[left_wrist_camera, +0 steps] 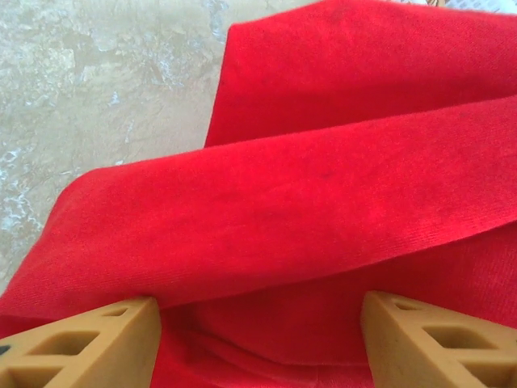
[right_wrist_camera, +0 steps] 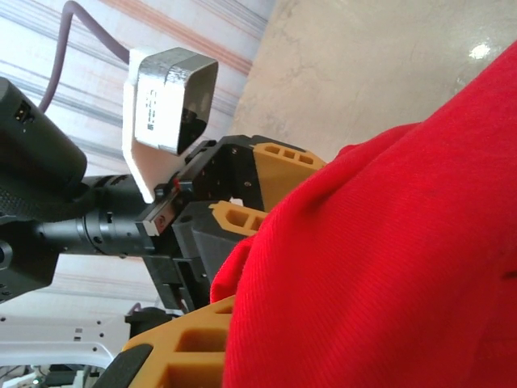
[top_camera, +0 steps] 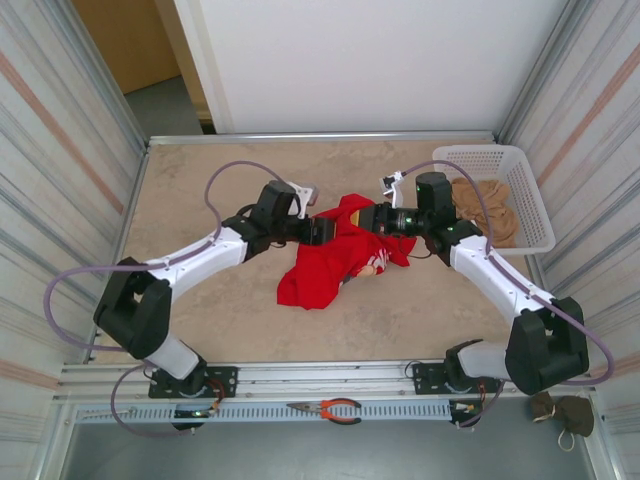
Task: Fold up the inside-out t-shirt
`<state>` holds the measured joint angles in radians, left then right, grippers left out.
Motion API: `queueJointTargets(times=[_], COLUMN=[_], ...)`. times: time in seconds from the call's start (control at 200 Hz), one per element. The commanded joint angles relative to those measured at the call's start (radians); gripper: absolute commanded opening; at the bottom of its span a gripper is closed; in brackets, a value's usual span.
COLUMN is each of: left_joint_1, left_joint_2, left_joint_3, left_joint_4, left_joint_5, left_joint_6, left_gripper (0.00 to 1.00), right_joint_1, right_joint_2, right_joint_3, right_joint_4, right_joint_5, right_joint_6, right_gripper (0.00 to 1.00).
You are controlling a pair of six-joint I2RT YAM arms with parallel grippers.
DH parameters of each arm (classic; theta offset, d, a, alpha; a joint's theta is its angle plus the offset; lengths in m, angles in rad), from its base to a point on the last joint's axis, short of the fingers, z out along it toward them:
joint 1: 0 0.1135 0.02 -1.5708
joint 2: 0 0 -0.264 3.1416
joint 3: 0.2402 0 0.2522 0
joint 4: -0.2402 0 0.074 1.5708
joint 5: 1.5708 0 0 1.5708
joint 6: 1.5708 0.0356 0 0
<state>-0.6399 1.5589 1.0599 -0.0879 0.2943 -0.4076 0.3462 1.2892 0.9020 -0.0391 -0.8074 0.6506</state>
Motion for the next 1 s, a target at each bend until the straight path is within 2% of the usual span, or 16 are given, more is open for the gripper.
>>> queueJointTargets(times=[0.0, 0.065, 0.115, 0.185, 0.331, 0.736, 0.857, 0.882, 0.922, 0.997], left_joint_1=[-0.010, -0.011, -0.010, -0.013, -0.012, -0.010, -0.010, -0.010, -0.012, -0.016], left_joint_2=[0.006, 0.025, 0.041, 0.060, 0.068, -0.163, -0.172, -0.170, -0.162, -0.136], left_joint_3=[-0.008, -0.011, -0.008, -0.003, 0.024, -0.044, -0.040, -0.044, -0.052, -0.065], left_joint_4=[0.114, 0.157, 0.195, 0.246, 0.280, 0.392, 0.326, 0.309, 0.291, 0.266], left_joint_5=[0.059, 0.098, 0.136, 0.197, 0.274, 0.240, 0.218, 0.210, 0.199, 0.181], left_joint_6=[0.013, -0.002, -0.014, -0.032, -0.051, -0.115, -0.084, -0.076, -0.059, -0.027], left_gripper=[0.66, 0.64, 0.58, 0.43, 0.00, 0.00, 0.00, 0.05, 0.20, 0.42], right_joint_1=[-0.003, -0.004, -0.003, -0.007, -0.027, -0.090, -0.090, -0.090, -0.088, -0.089], right_joint_2=[-0.028, -0.028, -0.032, -0.036, -0.047, -0.040, -0.039, -0.040, -0.045, -0.054], right_joint_3=[0.021, 0.021, 0.021, 0.020, 0.010, -0.067, -0.077, -0.076, -0.075, -0.069], right_joint_4=[0.002, 0.005, 0.004, 0.002, 0.008, 0.059, 0.094, 0.096, 0.095, 0.088], right_joint_5=[-0.026, -0.029, -0.025, -0.018, -0.018, 0.000, -0.011, -0.013, -0.015, -0.015], right_joint_6=[-0.021, -0.019, -0.017, -0.016, -0.008, 0.028, 0.051, 0.052, 0.055, 0.055], right_gripper=[0.00, 0.00, 0.00, 0.00, 0.00, 0.00, 0.00, 0.00, 0.00, 0.00])
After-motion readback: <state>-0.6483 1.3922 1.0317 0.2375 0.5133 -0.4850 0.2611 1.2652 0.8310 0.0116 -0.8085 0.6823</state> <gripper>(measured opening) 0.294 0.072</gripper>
